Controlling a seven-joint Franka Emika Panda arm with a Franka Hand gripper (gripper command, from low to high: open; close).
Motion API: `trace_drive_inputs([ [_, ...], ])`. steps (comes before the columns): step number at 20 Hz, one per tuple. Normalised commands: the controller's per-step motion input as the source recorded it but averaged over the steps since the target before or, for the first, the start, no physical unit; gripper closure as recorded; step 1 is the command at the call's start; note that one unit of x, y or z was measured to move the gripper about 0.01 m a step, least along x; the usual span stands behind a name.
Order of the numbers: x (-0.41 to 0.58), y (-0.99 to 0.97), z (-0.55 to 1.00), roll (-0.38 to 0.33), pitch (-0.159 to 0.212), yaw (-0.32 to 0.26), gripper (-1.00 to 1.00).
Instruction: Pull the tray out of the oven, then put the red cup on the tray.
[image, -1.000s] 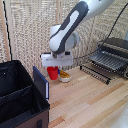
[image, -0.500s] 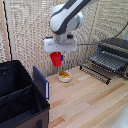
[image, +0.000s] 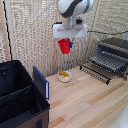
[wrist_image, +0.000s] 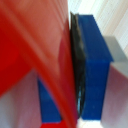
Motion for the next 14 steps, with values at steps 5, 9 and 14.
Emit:
trace_drive_inputs([
  [5, 0.086, -0.83, 0.29, 0.004, -0.029, -0.119, 1.00],
  [9, 0.025, -0.84, 0.16, 0.011, -0.035, -0.118, 1.00],
  [14, 0.000, -0.81, 0.05, 0.004, -0.034, -0.136, 1.00],
])
